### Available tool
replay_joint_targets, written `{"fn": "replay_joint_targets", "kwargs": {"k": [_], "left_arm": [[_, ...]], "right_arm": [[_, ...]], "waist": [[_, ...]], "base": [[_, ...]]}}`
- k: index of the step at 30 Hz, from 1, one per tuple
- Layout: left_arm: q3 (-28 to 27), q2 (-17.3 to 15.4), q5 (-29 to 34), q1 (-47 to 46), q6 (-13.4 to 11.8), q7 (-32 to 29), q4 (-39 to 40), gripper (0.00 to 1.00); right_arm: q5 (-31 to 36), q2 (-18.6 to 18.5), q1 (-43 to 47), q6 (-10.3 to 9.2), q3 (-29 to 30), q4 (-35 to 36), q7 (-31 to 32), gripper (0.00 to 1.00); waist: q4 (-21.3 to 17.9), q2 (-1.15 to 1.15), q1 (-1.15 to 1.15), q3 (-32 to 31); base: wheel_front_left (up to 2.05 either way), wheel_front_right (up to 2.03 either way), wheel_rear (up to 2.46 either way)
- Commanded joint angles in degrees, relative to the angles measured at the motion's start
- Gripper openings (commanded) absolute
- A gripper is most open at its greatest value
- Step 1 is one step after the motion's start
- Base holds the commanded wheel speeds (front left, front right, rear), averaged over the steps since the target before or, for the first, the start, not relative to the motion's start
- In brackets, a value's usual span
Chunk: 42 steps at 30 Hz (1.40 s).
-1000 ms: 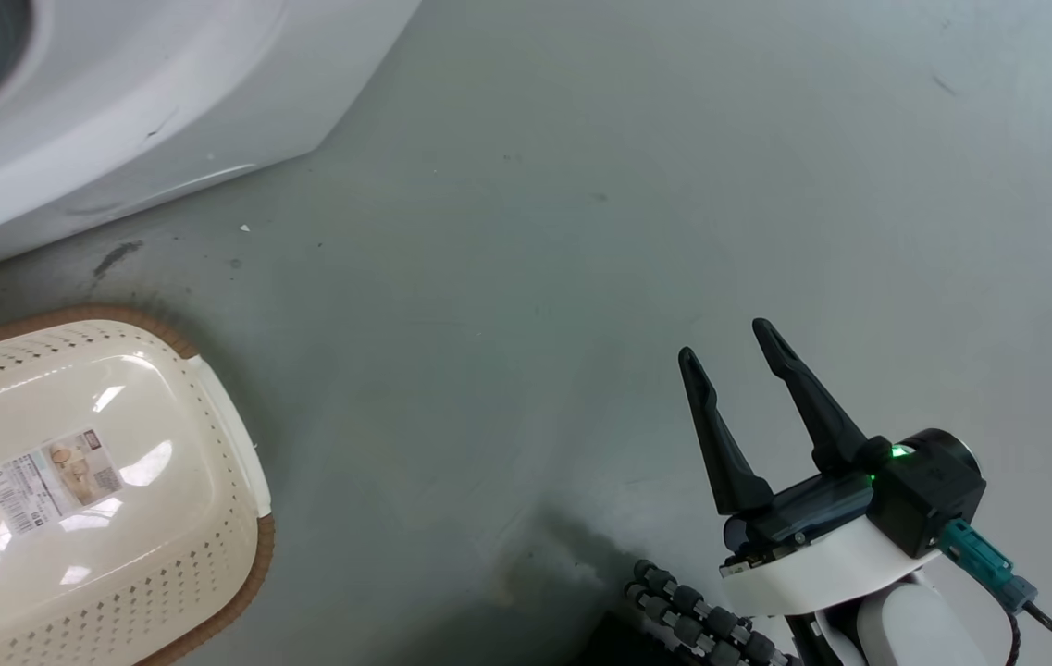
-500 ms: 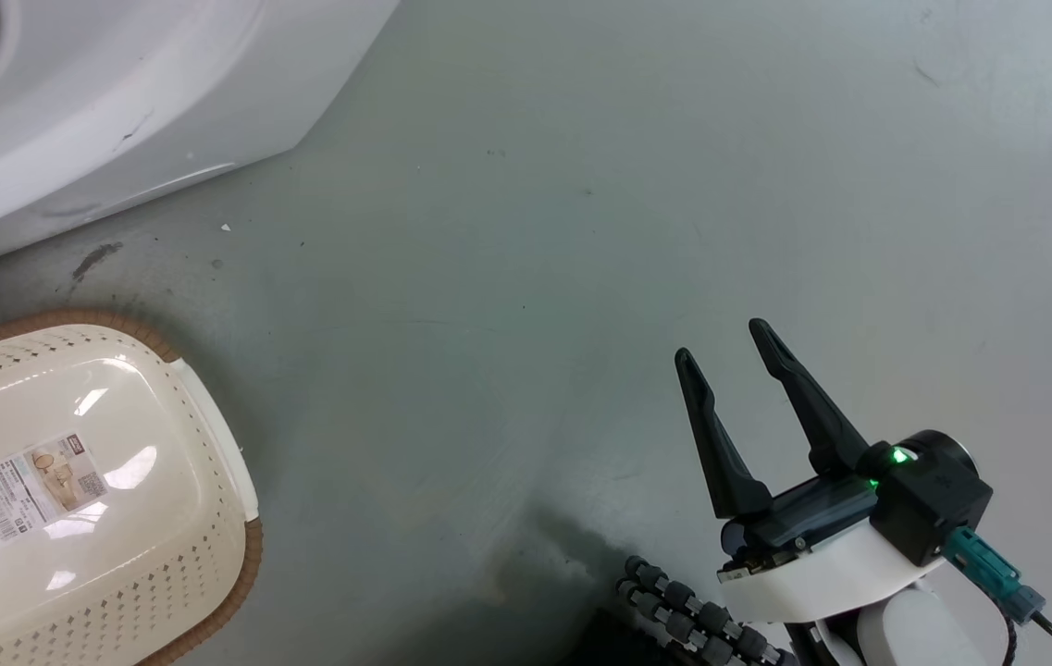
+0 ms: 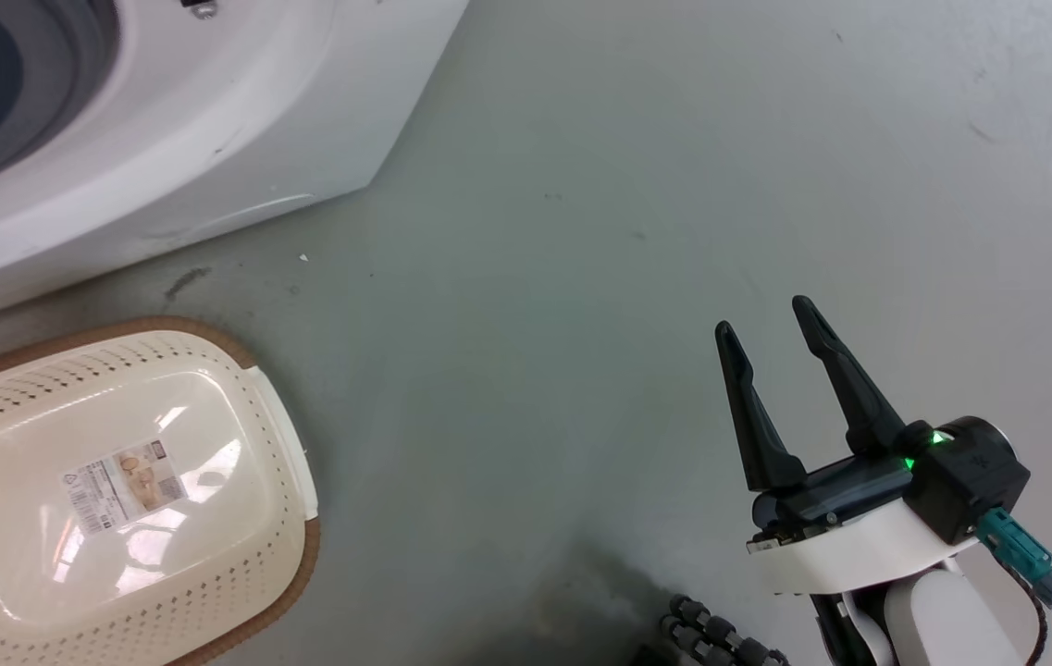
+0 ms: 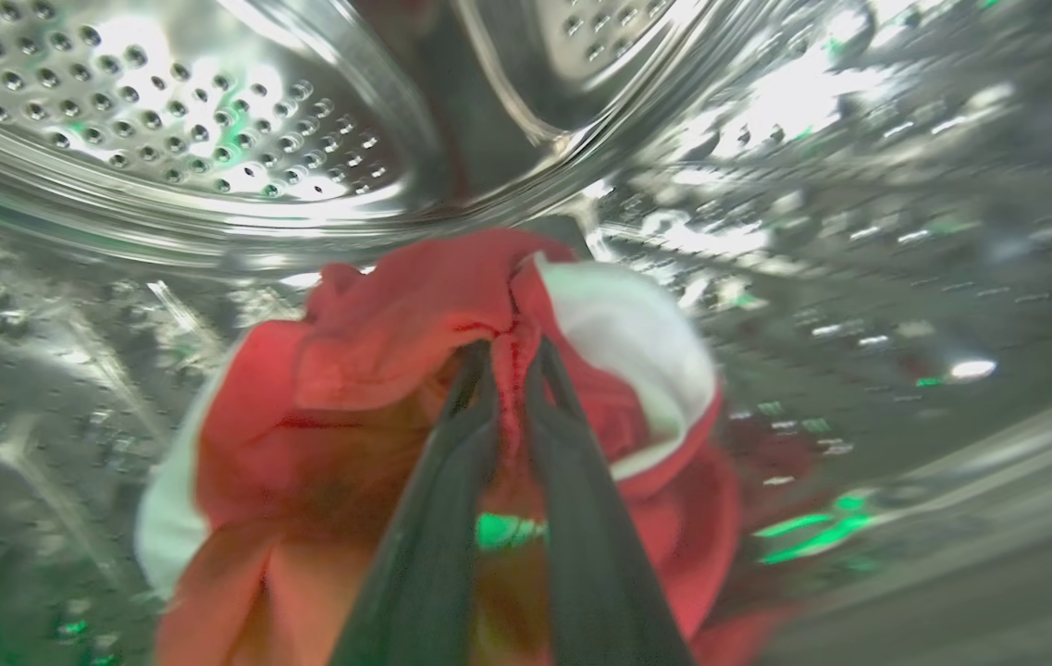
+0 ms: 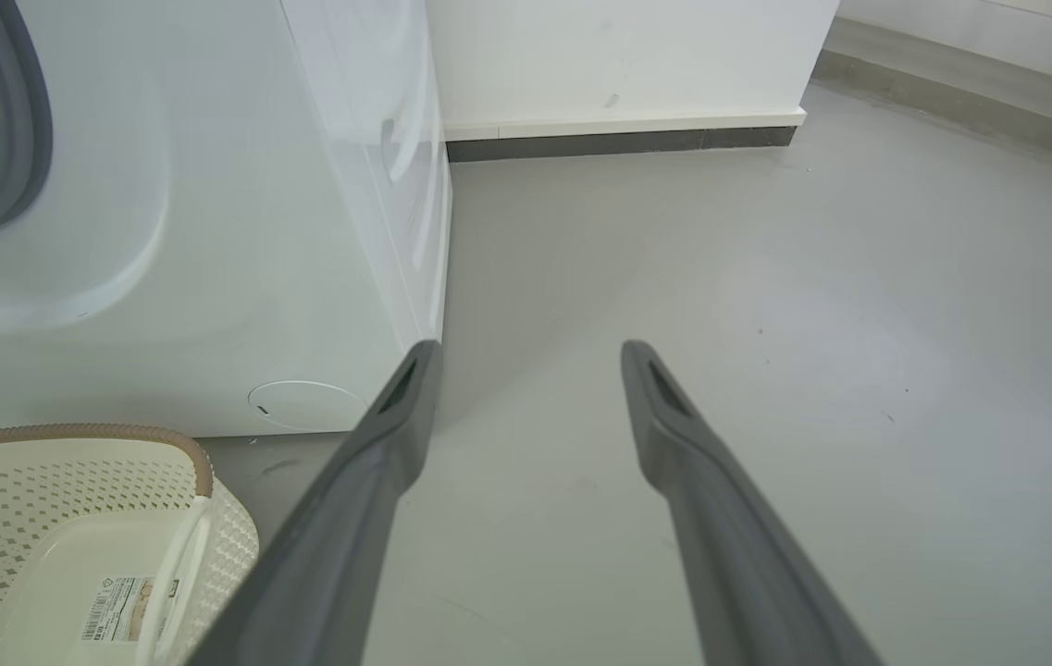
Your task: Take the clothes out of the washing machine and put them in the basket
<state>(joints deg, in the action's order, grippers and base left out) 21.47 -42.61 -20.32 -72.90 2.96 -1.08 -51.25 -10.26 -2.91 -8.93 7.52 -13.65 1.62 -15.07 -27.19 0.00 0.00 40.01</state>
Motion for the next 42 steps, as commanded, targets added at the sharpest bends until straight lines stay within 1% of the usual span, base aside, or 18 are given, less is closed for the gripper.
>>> {"fn": "replay_joint_targets", "kwargs": {"k": [1,4,6,8,11,13,18,25,29,34,37,42], "left_arm": [[-0.6,0.9,-1.0,1.7,-0.4,1.7,-0.2,0.0],[-1.8,3.6,-2.8,6.1,-1.3,8.3,-0.9,0.0],[-2.5,5.2,-4.1,8.9,-1.6,11.5,-1.4,0.0],[-2.7,6.7,-4.5,11.9,-1.9,14.1,-1.8,0.0],[-4.1,8.9,-6.1,16.0,-2.4,15.9,-0.8,0.0],[-5.1,10.2,-6.7,18.6,-2.5,16.3,0.6,0.0],[-8.6,12.9,-6.0,25.9,-3.4,16.4,8.0,0.0],[-11.3,15.9,-4.1,33.1,-3.0,16.3,14.4,0.0],[-12.0,17.3,-3.2,36.6,-2.7,16.3,18.0,0.0],[-12.5,18.5,-2.7,41.0,-3.1,16.3,24.0,0.0],[-12.1,19.1,-2.9,44.0,-3.7,16.1,28.1,0.0],[-11.4,19.8,-3.5,50.4,-5.5,14.6,36.5,0.0]], "right_arm": [[0.4,0.0,-0.2,-0.05,0.3,-0.3,-0.1,1.0],[0.9,0.0,0.4,-0.05,1.1,-1.2,0.0,1.0],[1.2,0.1,0.8,-0.05,1.3,-1.5,0.4,1.0],[1.6,0.0,1.2,-0.06,1.7,-1.9,0.8,1.0],[2.3,0.0,2.0,-0.05,2.0,-2.0,1.9,1.0],[2.6,0.0,2.6,-0.05,2.1,-2.1,2.6,1.0],[3.1,0.0,3.7,-0.05,2.3,-1.9,4.2,1.0],[3.6,0.0,5.6,-0.05,3.0,-1.5,6.1,1.0],[3.8,0.0,6.7,-0.05,3.8,-1.1,6.8,1.0],[4.1,0.0,7.8,-0.05,4.7,-0.4,7.5,1.0],[4.4,0.1,8.4,-0.05,5.4,-0.2,8.0,1.0],[4.8,0.1,9.3,-0.05,6.1,0.6,9.0,1.0]], "waist": [[1.9,0.0,0.0,-2.5],[3.4,0.0,0.0,-5.7],[4.3,0.0,0.0,-7.8],[5.2,0.0,0.0,-10.5],[6.4,0.0,0.0,-13.9],[7.2,0.0,0.0,-16.3],[9.0,0.0,0.0,-21.3],[11.4,0.0,0.0,-27.0],[12.8,0.0,0.0,-29.4],[14.7,0.0,0.0,-31.7],[16.1,0.0,0.0,-33.0],[18.4,0.0,0.0,-34.1]], "base": [[0.0,0.0,0.0],[0.0,0.0,0.0],[0.0,0.0,0.0],[0.0,0.0,0.0],[0.0,0.0,0.0],[0.0,0.0,0.0],[0.0,0.0,0.0],[0.0,0.0,0.0],[0.0,0.0,0.0],[0.0,0.0,0.0],[0.0,0.0,0.0],[0.0,0.0,0.0]]}}
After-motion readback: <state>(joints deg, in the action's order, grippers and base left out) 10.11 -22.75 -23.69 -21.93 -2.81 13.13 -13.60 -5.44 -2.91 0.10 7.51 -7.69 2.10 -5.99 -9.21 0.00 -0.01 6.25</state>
